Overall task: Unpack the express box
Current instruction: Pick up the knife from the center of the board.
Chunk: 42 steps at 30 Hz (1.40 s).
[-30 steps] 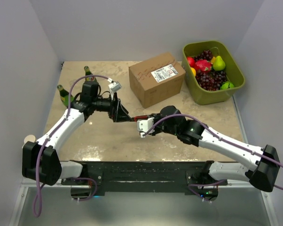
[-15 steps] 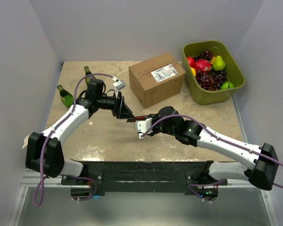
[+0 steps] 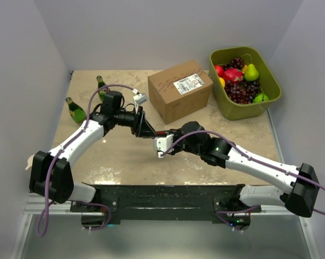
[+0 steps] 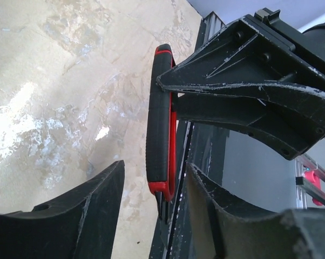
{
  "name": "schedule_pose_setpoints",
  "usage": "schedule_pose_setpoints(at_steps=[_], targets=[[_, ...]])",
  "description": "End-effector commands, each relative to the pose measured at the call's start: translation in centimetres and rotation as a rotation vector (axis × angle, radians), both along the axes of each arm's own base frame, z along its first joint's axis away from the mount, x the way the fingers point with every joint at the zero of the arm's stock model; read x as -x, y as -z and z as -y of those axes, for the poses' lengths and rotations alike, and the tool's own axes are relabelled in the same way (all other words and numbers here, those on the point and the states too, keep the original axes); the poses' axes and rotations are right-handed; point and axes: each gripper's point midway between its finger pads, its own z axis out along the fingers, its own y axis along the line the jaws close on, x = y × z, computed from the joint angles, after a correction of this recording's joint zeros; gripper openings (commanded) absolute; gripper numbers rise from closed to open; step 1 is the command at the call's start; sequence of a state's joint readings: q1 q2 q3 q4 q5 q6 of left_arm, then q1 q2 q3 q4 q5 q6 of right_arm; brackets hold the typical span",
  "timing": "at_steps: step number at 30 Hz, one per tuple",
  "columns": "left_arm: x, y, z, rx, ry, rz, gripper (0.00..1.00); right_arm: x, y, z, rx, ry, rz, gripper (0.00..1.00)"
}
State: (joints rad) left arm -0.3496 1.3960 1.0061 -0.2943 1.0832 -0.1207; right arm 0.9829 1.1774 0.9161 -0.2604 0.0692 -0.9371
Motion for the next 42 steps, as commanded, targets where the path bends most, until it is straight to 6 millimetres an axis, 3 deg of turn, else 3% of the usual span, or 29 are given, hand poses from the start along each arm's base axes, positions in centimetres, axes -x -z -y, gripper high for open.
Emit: schedule_pose_setpoints(at_steps=[1, 17, 18, 21, 27, 29, 30, 31, 32, 33, 35, 36, 37, 39, 40, 42], targets=[[0.0, -1.2, 0.6, 0.047, 0.039, 0.026, 0.5, -0.6, -3.7, -1.3, -0.077, -0.009, 0.079, 0.0], [1.3, -0.6, 0.7, 0.067, 0.111, 0.002, 0.27, -1.2, -4.5, -2.3, -0.107, 0.002, 0.134, 0.0], [1.4, -0.6, 0.7, 0.066, 0.114, 0.002, 0.24, -1.2, -4.6, -2.3, -0.099, -0.005, 0.146, 0.0], [1.2, -0.4, 0.7, 0.056, 0.108, 0.009, 0.0, -1.2, -4.9, -2.5, -0.1, -0.021, 0.169, 0.0], [1.7, -0.7, 0.6, 0.051, 0.122, 0.055, 0.0, -1.5, -5.7, -3.0, -0.099, -0.018, 0.168, 0.0], [1.7, -1.0, 0.6, 0.051, 0.118, 0.087, 0.0, -0.4, -4.7, -3.3, -0.066, -0.066, 0.088, 0.16], [1.8, -1.6, 0.6, 0.057, 0.118, 0.106, 0.0, 0.1, -5.8, -3.8, -0.104, -0.072, 0.04, 0.3], [1.9, -1.8, 0.5, 0.059, 0.12, 0.121, 0.0, 0.4, -5.7, -4.0, -0.1, -0.077, -0.005, 0.55], [2.1, -2.1, 0.4, 0.058, 0.117, 0.128, 0.0, 1.7, -4.8, -3.8, -0.071, -0.107, -0.091, 0.64], [2.0, -2.1, 0.3, 0.052, 0.12, 0.157, 0.0, 2.4, -6.9, -4.2, -0.127, -0.12, -0.141, 0.71], [2.0, -2.1, 0.1, 0.041, 0.111, 0.194, 0.0, 2.7, -7.8, -2.6, -0.139, -0.104, -0.239, 0.77], [2.0, -2.0, 0.0, 0.033, 0.105, 0.204, 0.0, 3.6, -10.3, -3.1, -0.236, -0.148, -0.315, 0.8], [1.9, -1.9, 0.0, 0.025, 0.1, 0.22, 0.0, 1.6, -11.5, -1.3, -0.304, -0.079, -0.35, 0.84], [1.8, -2.1, -0.2, 0.021, 0.091, 0.251, 0.0, 1.5, -13.7, -0.8, -0.416, -0.1, -0.492, 0.87], [1.7, -2.1, -0.3, 0.016, 0.089, 0.274, 0.0, 0.1, -13.8, 0.6, -0.44, -0.062, -0.527, 0.88], [1.5, -2.6, -0.5, 0.005, 0.066, 0.31, 0.0, -0.5, -13.6, 0.8, -0.483, -0.04, -0.632, 0.88]])
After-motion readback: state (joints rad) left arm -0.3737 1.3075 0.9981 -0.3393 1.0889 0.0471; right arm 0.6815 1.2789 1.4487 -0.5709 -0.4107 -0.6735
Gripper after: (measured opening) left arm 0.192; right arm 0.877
